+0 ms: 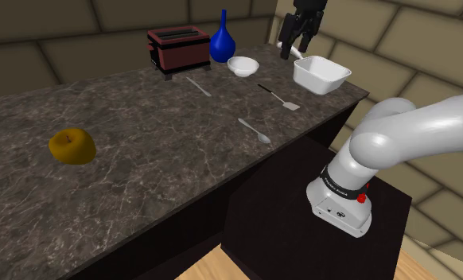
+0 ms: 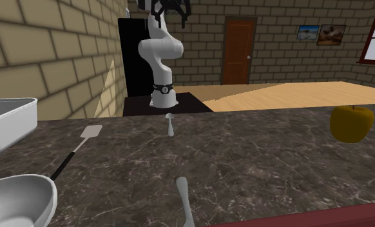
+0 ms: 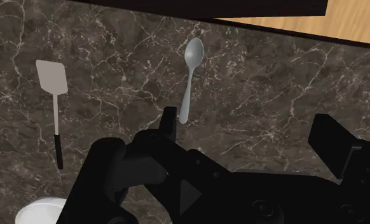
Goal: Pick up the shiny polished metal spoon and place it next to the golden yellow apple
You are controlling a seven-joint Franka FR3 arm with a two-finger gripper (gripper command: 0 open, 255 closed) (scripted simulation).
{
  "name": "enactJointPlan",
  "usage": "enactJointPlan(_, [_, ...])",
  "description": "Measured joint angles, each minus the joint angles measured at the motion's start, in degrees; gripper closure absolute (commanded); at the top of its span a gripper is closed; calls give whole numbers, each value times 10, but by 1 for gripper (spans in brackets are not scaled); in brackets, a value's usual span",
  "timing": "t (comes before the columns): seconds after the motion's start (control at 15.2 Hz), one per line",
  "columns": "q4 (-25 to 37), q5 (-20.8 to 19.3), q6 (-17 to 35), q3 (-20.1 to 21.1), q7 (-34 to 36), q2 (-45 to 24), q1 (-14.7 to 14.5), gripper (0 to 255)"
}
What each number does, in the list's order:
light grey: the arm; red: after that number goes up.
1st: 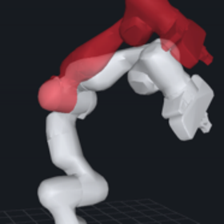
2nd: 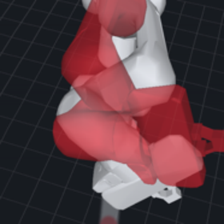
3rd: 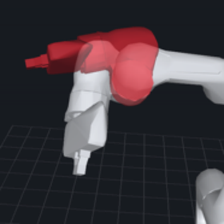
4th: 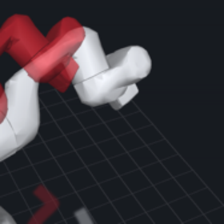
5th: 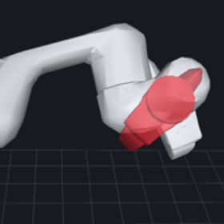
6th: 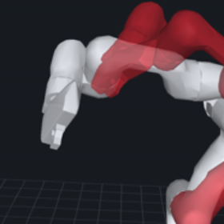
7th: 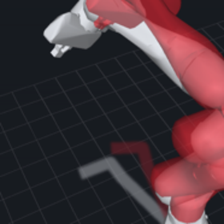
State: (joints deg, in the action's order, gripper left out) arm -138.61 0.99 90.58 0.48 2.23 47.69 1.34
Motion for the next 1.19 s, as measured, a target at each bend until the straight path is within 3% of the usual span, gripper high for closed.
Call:
enactJointPlan(0.26, [-27,1,35,-8,-5,-14,3,0])
enactJointPlan(0.59, [-77,3,127,-30,-21,-71,10,0])
enactJointPlan(1.19, [-120,25,302,-65,-55,-231,11,0])
